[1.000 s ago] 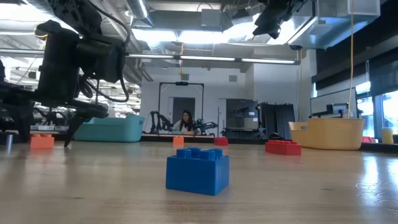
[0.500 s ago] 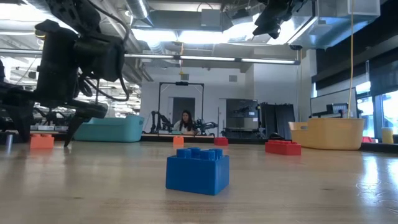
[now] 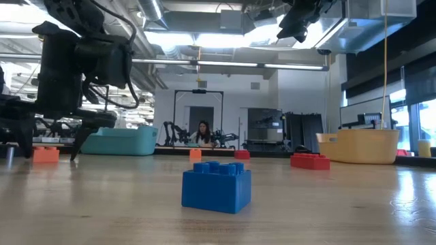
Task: Sort & place blocks by color
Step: Put the orange game piece into the yellow bin
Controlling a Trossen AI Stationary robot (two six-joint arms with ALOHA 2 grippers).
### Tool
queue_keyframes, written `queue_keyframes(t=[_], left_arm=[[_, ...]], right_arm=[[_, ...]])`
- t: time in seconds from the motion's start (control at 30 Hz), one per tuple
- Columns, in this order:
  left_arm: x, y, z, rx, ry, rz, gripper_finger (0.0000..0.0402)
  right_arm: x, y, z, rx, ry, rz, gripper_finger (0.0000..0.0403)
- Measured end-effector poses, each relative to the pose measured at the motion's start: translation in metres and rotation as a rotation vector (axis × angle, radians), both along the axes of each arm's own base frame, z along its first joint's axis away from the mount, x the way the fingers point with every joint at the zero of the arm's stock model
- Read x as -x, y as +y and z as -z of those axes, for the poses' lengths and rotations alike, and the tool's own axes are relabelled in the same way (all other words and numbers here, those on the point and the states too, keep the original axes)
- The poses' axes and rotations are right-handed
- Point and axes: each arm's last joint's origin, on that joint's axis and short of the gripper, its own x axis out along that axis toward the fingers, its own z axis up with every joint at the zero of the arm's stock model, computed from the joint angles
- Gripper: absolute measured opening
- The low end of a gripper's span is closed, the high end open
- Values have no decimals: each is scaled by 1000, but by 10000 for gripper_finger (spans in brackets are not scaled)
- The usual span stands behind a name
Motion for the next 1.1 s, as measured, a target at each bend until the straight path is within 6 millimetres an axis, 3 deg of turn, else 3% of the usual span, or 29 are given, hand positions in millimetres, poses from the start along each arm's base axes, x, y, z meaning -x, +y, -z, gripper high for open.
queue_keyframes(t=[0.57,0.9,1.1], left_arm=[[0,2,1,-55,-3,29,228],[-1,2,1,-27,15,118,132],[-1,1,-1,-1,14,172,132]], right_arm=[[0,0,0,0,0,0,173],[0,0,0,0,0,0,173],[0,0,0,-7,-4,-8,173]])
